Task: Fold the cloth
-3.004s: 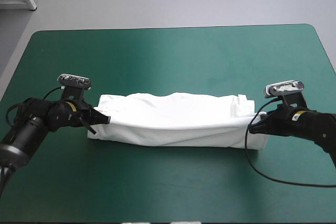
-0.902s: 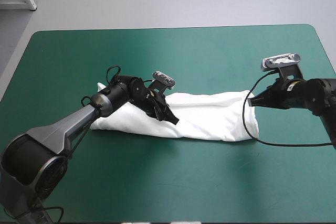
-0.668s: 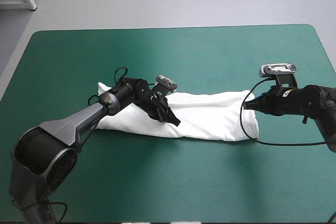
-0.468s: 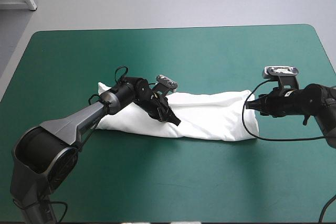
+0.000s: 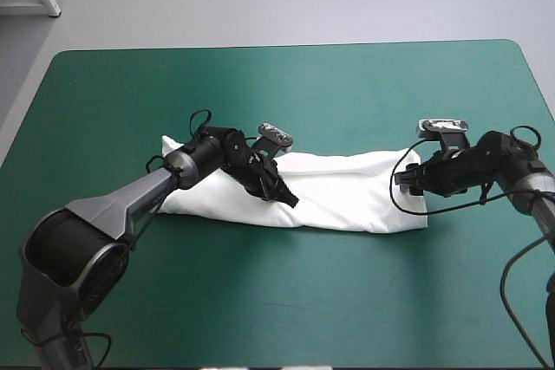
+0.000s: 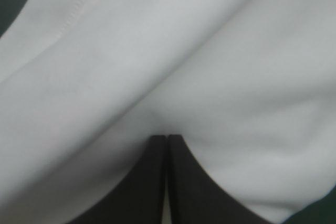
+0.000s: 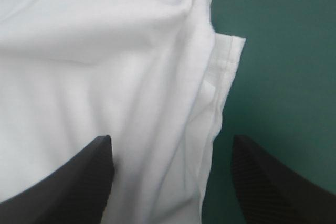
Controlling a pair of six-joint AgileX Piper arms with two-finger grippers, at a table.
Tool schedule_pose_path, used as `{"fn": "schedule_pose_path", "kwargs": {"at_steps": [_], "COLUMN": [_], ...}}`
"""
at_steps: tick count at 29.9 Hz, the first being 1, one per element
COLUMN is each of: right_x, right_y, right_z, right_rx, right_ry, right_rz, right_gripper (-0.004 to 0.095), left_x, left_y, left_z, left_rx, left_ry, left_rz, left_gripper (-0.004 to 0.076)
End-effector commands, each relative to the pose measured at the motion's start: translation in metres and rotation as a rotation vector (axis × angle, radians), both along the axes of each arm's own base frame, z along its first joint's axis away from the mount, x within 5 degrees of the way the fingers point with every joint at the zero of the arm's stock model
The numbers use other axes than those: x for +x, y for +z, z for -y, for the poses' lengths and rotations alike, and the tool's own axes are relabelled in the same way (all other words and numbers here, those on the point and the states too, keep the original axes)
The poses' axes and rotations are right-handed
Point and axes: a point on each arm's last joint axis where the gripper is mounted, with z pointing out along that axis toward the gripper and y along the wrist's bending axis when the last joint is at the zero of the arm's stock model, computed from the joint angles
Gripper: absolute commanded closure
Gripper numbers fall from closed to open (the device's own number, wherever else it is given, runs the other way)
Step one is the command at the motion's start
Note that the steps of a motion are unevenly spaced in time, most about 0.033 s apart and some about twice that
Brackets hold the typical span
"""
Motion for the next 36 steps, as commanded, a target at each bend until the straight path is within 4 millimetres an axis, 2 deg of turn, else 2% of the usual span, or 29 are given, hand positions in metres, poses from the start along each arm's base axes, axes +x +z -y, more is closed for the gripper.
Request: {"fn": "schedule_pose_path", "kwargs": {"at_steps": [1,6,9,12,16,19,23,33,36], "right_x": [0.011,0.019,0.022,0.023,0.022,0.022,0.021,-0.011,-0.015], "right_y": [0.001,-0.018,-0.026,-0.038,-0.048,-0.045,-0.021,0.086,0.103], "right_z": [0.002,0.003,0.003,0.002,-0.001,-0.003,-0.006,-0.017,-0.031], "right_rx": [-0.008,-0.015,-0.025,-0.026,-0.004,0.017,0.042,0.117,0.147], "right_ry": [0.000,0.012,0.030,0.059,0.095,0.112,0.115,0.175,0.230], "right_rz": [0.054,0.000,-0.016,-0.071,-0.128,-0.114,-0.053,0.232,0.259], "right_gripper": [0.0362,0.0364,0.0401,0.0547,0.0917,0.0925,0.0925,0.0925,0.0925], "left_x": [-0.001,-0.002,-0.002,-0.002,-0.002,-0.002,-0.002,0.002,0.005], "left_y": [0.007,0.007,0.007,0.007,0.007,0.007,0.007,0.008,0.025], "left_z": [0.004,0.004,0.004,0.004,0.004,0.004,0.004,0.005,0.005], "left_rx": [-0.024,-0.023,-0.023,-0.023,-0.022,-0.022,-0.022,-0.042,-0.057], "left_ry": [-0.001,0.001,0.001,0.001,0.000,0.000,0.000,0.021,0.016], "left_rz": [0.018,0.015,0.015,0.013,0.011,0.011,0.013,0.052,0.122], "left_gripper": [0.0705,0.0705,0.0705,0.0705,0.0705,0.0705,0.0705,0.0705,0.0705]}}
